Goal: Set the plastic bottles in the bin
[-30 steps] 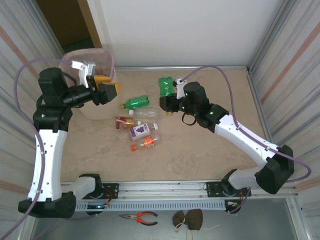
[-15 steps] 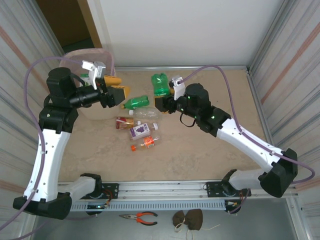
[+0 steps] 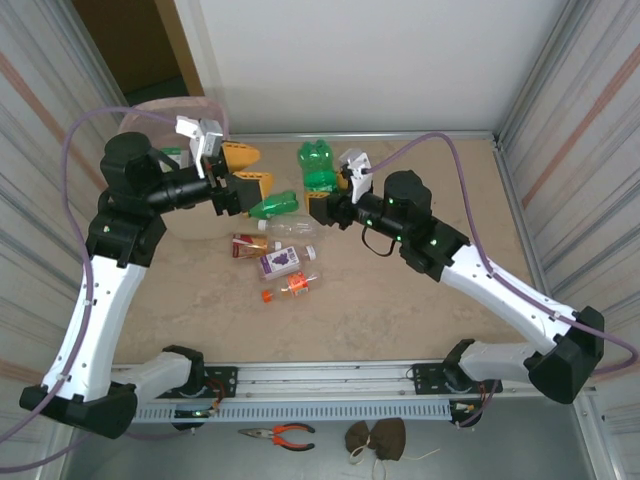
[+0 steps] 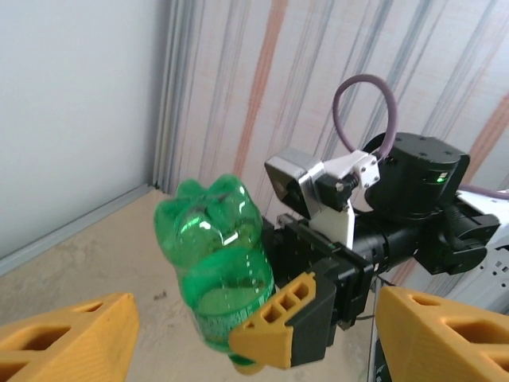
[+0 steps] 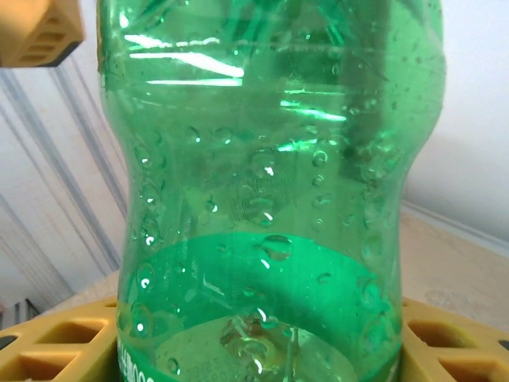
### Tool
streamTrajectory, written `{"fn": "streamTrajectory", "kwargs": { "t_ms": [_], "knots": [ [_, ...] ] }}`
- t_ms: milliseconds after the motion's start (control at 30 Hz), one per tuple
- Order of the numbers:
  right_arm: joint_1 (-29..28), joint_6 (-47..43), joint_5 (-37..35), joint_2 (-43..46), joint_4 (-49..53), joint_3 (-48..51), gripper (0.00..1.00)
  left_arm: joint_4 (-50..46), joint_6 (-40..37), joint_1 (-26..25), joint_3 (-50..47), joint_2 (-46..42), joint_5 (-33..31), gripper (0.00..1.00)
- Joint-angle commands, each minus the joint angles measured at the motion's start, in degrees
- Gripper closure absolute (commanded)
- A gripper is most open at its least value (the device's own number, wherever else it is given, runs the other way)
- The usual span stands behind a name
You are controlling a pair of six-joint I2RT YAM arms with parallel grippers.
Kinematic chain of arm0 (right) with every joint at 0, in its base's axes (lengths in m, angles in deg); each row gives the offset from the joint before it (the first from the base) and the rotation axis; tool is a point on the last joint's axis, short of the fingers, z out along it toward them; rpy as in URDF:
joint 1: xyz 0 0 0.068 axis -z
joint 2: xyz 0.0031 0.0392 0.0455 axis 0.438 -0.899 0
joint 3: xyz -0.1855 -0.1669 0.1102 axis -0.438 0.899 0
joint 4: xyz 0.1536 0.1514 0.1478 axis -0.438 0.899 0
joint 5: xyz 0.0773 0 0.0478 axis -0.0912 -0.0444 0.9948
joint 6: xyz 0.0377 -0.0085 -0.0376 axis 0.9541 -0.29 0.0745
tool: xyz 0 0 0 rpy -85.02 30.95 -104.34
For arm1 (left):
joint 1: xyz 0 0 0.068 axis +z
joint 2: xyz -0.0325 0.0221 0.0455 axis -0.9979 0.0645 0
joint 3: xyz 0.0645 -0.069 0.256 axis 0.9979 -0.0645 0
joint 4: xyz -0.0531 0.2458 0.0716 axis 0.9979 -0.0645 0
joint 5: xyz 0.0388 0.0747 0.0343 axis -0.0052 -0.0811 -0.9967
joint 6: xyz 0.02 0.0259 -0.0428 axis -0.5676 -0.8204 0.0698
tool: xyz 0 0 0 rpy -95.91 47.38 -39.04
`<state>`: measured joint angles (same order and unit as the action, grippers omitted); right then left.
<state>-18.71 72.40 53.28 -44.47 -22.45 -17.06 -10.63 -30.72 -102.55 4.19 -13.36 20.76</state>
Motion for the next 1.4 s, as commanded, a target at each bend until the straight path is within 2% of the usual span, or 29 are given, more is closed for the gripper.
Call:
{"fn": "streamTrajectory", "kwargs": {
  "t_ms": [0,167,333,600,700,900,1033,1133,1267,1367],
  "knots": [
    [-0.7,-3.2,3.3,2.9,-5.6,0.5,0.49,7.4,1.7,-1.8,-0.4,0.7,3.3,0.21],
    [-1.4,-3.4,4.7,3.9,-8.8,0.4,0.49,8.8,0.3,-5.3,0.8,2.7,5.5,0.19],
    [-2.5,-4.7,6.3,4.2,-12.2,0.1,0.49,9.4,1.2,-7.7,1.4,4.5,2.3,0.18],
    [-4.1,-6.7,7.4,3.5,-12.0,-2.0,0.49,12.3,1.6,-11.9,2.4,8.3,6.4,0.18],
    [-4.5,-7.2,7.2,3.7,-11.8,-2.1,0.49,11.6,1.1,-12.9,3.1,9.2,6.4,0.23],
    [-4.7,-7.9,6.6,3.8,-11.5,-2.0,0.49,12.4,0.6,-13.5,2.8,9.5,7.5,0.41],
    [-5.0,-8.2,5.9,4.1,-10.9,-1.8,0.48,11.5,-0.7,-13.5,2.9,8.9,6.8,0.46],
    [-5.1,-8.2,5.0,4.5,-9.9,-1.9,0.43,9.0,-3.1,-13.5,3.7,8.5,5.2,0.48],
    [-5.1,-8.2,3.8,5.7,-8.0,-1.6,0.28,2.6,-7.9,-13.1,6.6,8.4,1.6,0.49],
    [-5.2,-8.3,2.3,7.1,-4.9,-1.5,0.22,-0.7,-9.2,-11.1,8.8,8.7,0.1,0.49]
  ]
}}
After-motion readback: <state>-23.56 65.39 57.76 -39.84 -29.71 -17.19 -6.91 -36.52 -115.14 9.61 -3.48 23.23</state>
